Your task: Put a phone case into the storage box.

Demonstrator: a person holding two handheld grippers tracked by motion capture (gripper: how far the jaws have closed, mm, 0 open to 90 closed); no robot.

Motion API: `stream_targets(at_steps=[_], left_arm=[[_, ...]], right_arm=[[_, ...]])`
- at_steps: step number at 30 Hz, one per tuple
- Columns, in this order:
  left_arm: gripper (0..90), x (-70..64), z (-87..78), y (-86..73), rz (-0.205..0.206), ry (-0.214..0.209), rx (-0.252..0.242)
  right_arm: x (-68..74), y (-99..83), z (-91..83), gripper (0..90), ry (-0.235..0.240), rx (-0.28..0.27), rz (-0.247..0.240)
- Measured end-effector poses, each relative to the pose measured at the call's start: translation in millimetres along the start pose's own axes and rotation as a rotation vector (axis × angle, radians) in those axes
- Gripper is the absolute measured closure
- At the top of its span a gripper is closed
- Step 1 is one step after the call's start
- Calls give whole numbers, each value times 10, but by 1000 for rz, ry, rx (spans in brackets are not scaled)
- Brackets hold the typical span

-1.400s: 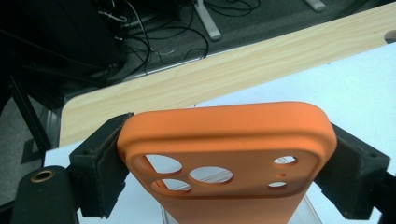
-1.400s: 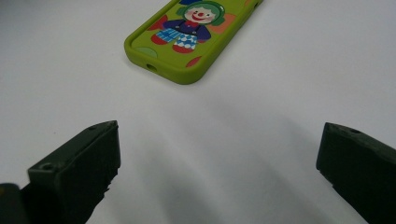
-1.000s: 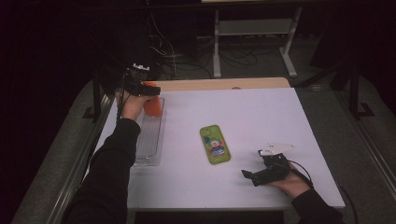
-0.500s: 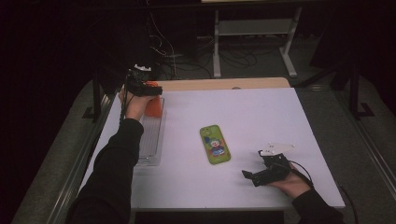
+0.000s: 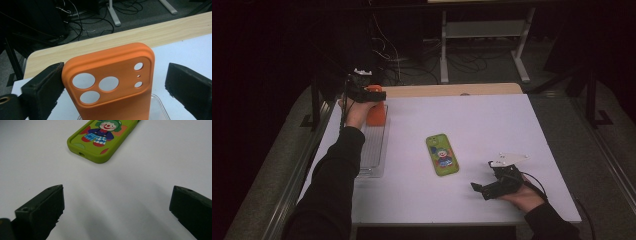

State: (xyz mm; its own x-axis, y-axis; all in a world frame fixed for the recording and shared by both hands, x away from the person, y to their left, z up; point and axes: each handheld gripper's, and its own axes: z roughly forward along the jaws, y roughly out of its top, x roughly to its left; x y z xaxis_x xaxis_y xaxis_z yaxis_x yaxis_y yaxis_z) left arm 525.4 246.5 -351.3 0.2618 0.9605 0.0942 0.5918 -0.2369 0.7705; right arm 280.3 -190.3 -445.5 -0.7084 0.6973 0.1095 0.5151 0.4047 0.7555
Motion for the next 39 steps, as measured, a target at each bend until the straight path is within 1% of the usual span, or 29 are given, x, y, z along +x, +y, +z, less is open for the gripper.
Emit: stream_targets(at_steps=[2,4,7,10,12,13,14,15,18,19,20,22,23,24,26,27,30,32,33,34,35,36,38,39], left_arm=[[23,17,-25,9,-2,-1,-14],[23,38,-55,18,4,0,-18],[23,63,-117,31,0,-7,-33],[23,63,-235,48,10,-34,-30],[23,43,-334,49,5,-70,-35],[23,35,-371,52,15,-88,-30],[23,6,-430,52,25,-114,-27],[23,-15,-465,49,30,-127,-27],[23,-119,-613,18,52,-211,-38],[23,-148,-644,4,62,-229,-40],[23,-205,-697,-23,70,-265,-41],[23,-297,-778,-74,96,-313,-40],[23,-336,-805,-97,100,-334,-41],[23,-399,-854,-136,110,-362,-46],[23,-492,-933,-209,136,-406,-42],[23,-512,-946,-226,140,-415,-47],[23,-660,-1042,-345,164,-465,-43],[23,-746,-1097,-425,194,-492,-39],[23,-788,-1119,-467,193,-505,-38],[23,-823,-1133,-506,202,-519,-35],[23,-864,-1140,-547,202,-532,-35],[23,-886,-1143,-574,210,-539,-31],[23,-949,-1150,-653,225,-559,-29],[23,-965,-1151,-684,240,-563,-27]], right_arm=[[-2,0,2,0,0,-1,0],[-6,1,1,0,1,-1,-1],[-8,4,1,0,2,-4,0],[-11,18,5,0,1,-7,-4],[-6,32,8,0,4,-8,1],[-5,37,9,0,4,-8,1],[-5,40,10,0,5,-10,0],[-7,41,12,0,7,-10,0],[-6,43,16,0,10,-7,5],[-11,44,17,0,8,-7,-2],[-10,46,18,0,7,-7,-1],[-6,47,21,0,7,-7,-3],[-2,46,22,0,6,-5,-3],[3,45,22,0,8,-4,-1],[5,47,21,0,7,-4,-6],[11,52,21,0,6,-8,-2],[15,55,16,0,6,-10,-7],[11,61,9,0,9,-15,-5],[12,66,6,0,12,-17,0],[6,72,5,0,11,-18,-6],[7,83,10,0,12,-23,-3],[8,92,14,0,13,-22,2],[5,106,21,0,18,-22,-3],[5,111,27,0,18,-22,-2]])
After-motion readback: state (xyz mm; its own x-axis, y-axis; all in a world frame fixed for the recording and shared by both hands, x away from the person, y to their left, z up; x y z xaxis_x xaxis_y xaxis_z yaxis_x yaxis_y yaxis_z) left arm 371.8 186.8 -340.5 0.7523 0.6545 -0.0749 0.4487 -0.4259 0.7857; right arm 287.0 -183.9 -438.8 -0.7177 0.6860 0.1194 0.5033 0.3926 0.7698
